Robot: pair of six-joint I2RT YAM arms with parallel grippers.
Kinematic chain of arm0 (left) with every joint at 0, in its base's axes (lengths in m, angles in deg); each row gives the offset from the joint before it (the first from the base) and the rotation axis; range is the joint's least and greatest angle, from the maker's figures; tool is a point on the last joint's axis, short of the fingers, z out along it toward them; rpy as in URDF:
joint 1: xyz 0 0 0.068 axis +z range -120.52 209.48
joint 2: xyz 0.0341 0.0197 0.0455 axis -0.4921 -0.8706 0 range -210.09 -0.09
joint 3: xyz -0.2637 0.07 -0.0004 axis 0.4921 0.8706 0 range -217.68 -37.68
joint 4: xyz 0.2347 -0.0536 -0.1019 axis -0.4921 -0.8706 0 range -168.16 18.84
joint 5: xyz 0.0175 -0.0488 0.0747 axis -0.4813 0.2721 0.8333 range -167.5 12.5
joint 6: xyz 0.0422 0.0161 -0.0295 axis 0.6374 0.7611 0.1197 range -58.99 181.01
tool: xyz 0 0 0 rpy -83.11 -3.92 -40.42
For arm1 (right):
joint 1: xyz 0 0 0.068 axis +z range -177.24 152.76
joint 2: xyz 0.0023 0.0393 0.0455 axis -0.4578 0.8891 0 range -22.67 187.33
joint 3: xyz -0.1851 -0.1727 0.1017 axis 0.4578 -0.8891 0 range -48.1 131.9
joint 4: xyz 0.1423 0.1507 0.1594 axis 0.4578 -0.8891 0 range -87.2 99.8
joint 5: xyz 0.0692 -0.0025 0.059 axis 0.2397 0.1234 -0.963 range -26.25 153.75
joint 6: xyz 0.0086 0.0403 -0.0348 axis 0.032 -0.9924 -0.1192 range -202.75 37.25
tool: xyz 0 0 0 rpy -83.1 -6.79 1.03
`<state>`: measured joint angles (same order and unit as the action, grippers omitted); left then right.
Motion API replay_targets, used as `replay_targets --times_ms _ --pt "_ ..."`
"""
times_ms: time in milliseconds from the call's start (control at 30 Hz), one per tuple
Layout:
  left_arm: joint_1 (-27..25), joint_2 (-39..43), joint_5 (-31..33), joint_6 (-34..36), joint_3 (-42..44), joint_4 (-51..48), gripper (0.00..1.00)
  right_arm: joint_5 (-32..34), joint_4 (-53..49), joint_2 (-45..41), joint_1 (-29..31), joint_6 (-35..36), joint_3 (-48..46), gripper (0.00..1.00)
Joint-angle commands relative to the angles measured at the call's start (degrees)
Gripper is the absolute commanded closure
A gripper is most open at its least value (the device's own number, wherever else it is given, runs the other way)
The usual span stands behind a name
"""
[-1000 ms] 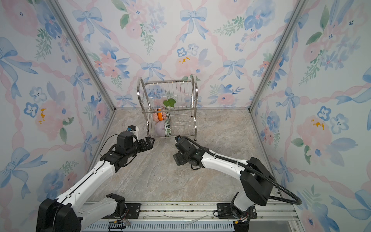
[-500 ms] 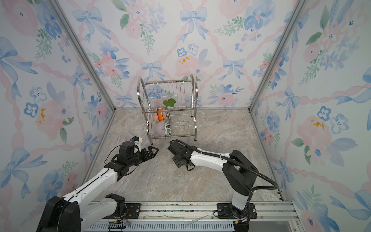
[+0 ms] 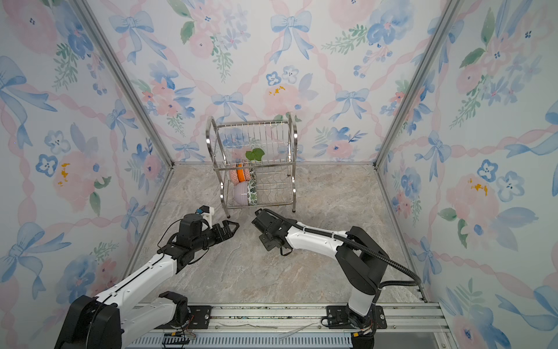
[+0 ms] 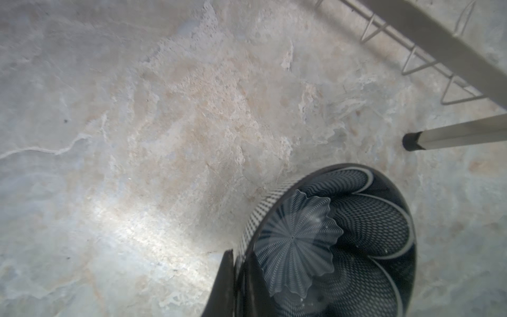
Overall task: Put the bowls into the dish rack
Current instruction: 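Carry the black-and-white bowl with the right gripper to the rack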
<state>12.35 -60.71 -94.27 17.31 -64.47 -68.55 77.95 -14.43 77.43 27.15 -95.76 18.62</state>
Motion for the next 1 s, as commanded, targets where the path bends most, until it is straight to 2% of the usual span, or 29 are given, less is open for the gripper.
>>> replay_targets --times_ms 0,133,267,467,767,967 --pt "-0.15 -0.21 4.23 2.07 -3.56 -2.27 0.02 -5.78 0.51 -3.63 -0.64 0.52 -0.08 1.0" --pt "2.12 -0.48 9.24 1.52 -7.2 -3.29 0.02 -14.65 7.39 -9.29 -4.04 -2.39 -2.11 1.0" --pt "5.5 -3.81 11.1 -0.41 -9.28 -0.34 0.06 -22.27 14.9 -13.01 -8.21 -6.52 -3.18 1.0" --pt "7.46 -10.67 11.32 -0.73 -13.52 2.6 0.15 -28.59 23.58 -14.45 -13.33 -12.41 -2.45 1.0" --pt "7.98 -20.19 12.73 1.88 -19.81 4.83 0.36 -32.35 35.29 -9.73 -17.53 -19.73 -0.54 1.0" --pt "7.9 -23.71 12.92 2.99 -22.99 4.78 0.47 -33.77 42.31 -7.6 -18.68 -22.4 -1.24 1.0"
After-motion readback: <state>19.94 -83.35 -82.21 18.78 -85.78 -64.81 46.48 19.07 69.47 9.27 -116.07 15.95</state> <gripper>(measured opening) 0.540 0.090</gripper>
